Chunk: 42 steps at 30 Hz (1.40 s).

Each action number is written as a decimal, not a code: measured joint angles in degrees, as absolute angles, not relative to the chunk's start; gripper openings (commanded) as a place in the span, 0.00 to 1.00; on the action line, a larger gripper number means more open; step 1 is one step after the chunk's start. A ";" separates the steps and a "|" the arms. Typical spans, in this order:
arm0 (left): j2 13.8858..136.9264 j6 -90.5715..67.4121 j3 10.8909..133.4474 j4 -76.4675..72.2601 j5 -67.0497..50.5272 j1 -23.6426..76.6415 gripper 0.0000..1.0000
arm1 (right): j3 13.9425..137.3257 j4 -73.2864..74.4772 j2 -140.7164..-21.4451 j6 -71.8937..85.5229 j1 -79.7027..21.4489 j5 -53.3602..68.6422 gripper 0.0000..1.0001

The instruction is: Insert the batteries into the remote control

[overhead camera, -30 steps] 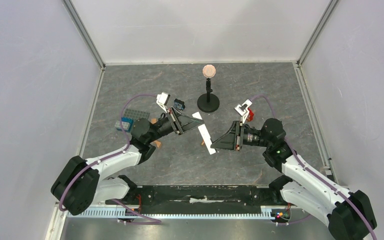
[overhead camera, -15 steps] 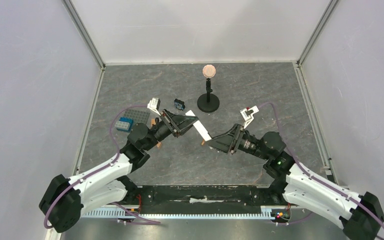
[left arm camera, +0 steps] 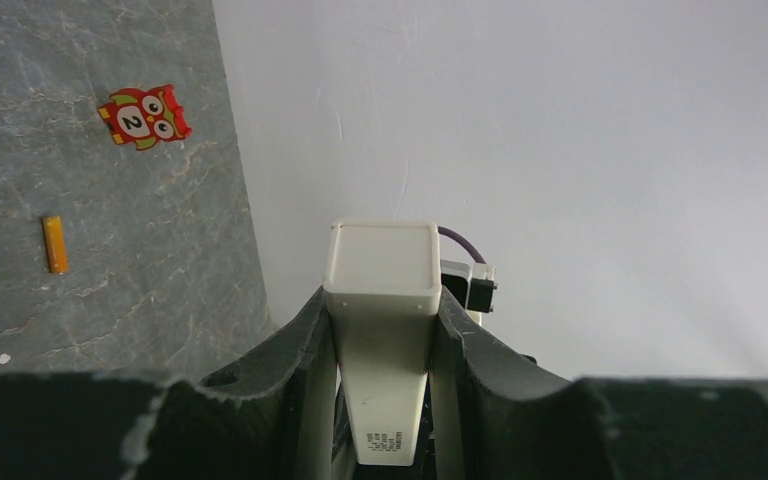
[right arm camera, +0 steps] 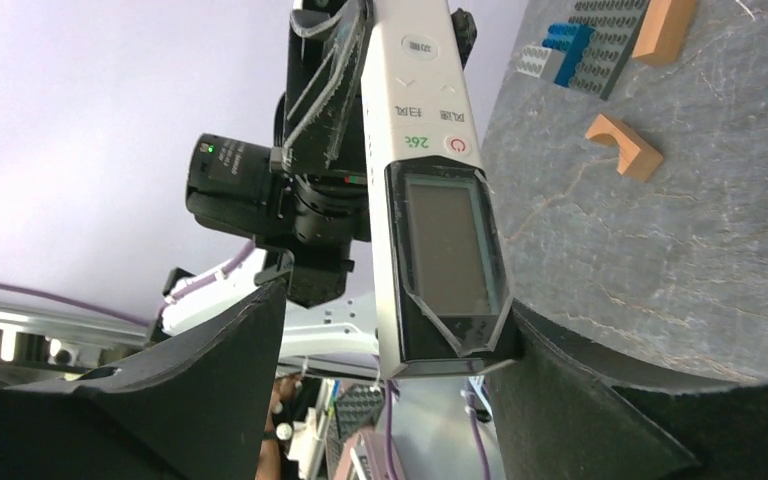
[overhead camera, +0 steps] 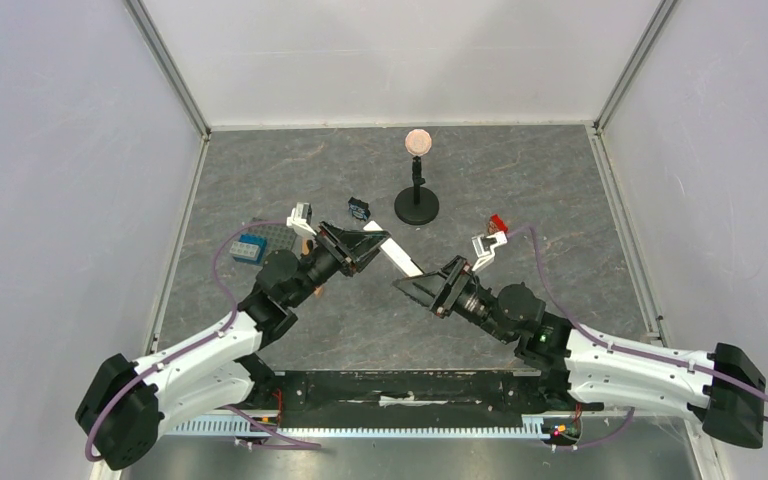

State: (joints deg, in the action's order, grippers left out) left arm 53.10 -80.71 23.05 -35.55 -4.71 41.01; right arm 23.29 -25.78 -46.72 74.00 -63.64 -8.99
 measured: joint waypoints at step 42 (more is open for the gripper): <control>30.30 -49.23 33.19 12.78 5.50 41.39 0.76 | 44.82 15.42 -45.52 47.31 -57.74 -16.49 0.00</control>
